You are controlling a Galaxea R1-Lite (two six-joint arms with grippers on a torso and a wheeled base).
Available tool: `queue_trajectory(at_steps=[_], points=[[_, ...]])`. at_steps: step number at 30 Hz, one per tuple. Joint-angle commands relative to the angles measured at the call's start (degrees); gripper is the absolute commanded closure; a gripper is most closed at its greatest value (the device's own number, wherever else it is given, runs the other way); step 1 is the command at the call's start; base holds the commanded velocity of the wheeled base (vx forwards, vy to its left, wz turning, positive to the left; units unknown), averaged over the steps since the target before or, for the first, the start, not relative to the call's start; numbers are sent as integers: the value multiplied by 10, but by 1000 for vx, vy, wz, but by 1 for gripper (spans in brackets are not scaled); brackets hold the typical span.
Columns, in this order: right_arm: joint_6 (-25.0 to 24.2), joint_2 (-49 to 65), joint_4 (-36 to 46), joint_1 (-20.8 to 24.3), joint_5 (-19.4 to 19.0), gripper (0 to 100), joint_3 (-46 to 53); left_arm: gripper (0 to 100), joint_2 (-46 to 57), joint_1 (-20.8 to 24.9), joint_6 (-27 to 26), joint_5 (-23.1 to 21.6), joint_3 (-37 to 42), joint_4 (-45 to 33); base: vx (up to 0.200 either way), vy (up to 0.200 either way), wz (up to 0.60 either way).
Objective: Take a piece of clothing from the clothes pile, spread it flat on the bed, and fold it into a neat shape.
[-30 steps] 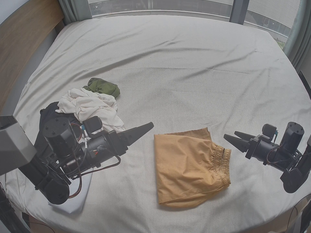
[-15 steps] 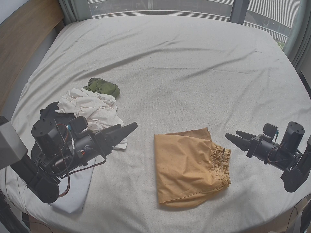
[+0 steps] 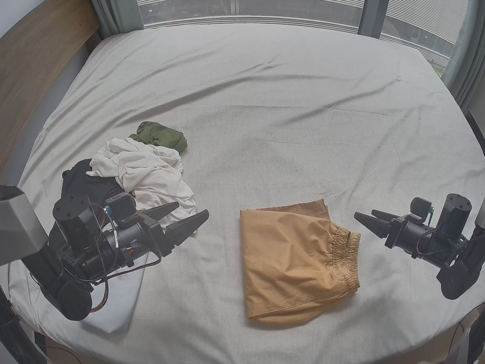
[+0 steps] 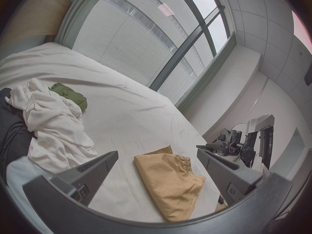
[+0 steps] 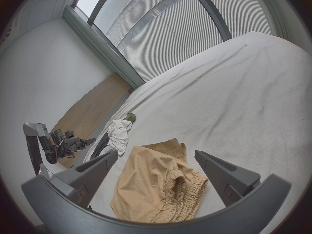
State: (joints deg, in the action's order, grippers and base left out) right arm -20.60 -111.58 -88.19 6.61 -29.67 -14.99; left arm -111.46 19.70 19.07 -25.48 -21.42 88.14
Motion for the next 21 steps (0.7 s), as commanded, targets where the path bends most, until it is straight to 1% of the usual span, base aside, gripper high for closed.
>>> queue_trajectory(at_steps=[1,9,13,15,16,21], points=[[-1,-25,-1,-5,1,0,2,0,-6,0,0,0,3,2,0,0,0],[3,-31,0,-9,4,0,16,0,-4,1,-3,-1,4,3,0,0,0],[7,-38,8,-4,4,0,23,0,-4,2,-3,-1,9,3,0,0,0],[14,-53,22,-3,5,0,24,0,-4,3,-3,-1,10,3,0,0,0],[28,-61,29,-4,5,0,24,0,-6,3,-3,-1,9,3,0,0,0],[50,-75,30,-7,6,0,38,0,-7,3,-3,-2,10,3,0,0,0]])
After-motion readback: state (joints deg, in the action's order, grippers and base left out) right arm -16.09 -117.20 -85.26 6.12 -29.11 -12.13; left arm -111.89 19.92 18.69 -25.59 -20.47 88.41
